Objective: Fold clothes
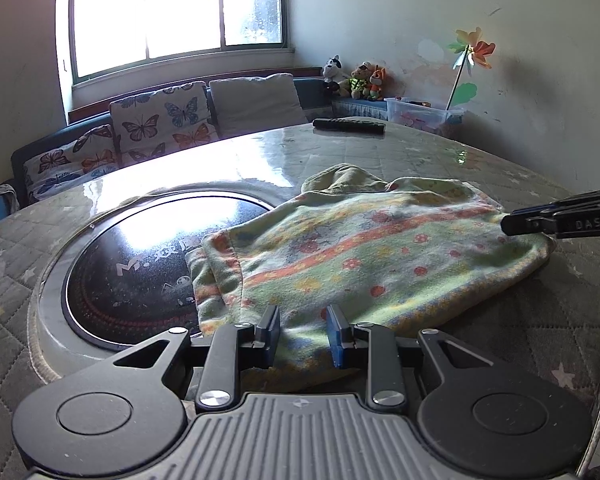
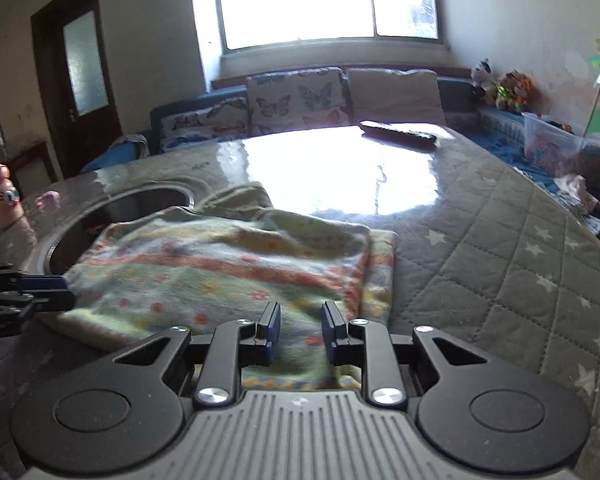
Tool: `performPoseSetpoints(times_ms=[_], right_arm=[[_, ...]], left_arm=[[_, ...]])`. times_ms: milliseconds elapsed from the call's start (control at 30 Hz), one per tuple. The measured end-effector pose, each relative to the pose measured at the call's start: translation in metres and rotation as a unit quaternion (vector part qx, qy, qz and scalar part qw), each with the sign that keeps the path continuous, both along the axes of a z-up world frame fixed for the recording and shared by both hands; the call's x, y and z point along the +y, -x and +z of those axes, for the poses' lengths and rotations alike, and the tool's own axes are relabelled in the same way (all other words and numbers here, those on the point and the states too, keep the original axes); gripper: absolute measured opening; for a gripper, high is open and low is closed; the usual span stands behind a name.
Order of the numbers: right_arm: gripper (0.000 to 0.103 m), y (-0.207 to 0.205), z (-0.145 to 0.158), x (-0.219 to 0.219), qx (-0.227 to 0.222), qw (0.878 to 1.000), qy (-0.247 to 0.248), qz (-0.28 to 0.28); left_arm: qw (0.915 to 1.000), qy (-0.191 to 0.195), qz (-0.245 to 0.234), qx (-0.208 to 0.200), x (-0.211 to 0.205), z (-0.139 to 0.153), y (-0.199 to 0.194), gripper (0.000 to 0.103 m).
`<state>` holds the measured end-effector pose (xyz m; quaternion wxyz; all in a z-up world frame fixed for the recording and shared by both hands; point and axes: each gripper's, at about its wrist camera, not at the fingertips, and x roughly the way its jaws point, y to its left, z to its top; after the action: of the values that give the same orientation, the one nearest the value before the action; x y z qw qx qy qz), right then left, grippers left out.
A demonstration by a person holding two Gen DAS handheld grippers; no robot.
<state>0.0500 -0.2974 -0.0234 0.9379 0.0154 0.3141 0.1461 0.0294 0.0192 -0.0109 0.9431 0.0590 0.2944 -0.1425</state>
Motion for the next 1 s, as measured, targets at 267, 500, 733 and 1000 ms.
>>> performPoseSetpoints(times_ms=[267,500,733,1000], right_arm=[[0.023,-0.019,0.007,0.003,-0.016,1.000,-0.017,0.003],[0.023,-0.036,-0.003,0.004,0.011,1.000,-0.018,0.002],[0.023,-0.063,0.005,0.004,0.002,1.000,-0.018,0.003],[0.023,-0.094,-0.002,0.010,0.019,0.999,-0.026,0.005]], left_arm=[[0.9998,0.013,0.014,0.009,0.008,0.011,-0.014,0.029],[0.9994,0.014,0.030,0.009,0.015,0.023,-0.048,0.029],[0.9995,0.008,0.020,0.023,0.000,0.021,-0.090,0.029],[0.9994,0.002,-0.001,0.034,-0.023,0.019,-0.123,0.029]])
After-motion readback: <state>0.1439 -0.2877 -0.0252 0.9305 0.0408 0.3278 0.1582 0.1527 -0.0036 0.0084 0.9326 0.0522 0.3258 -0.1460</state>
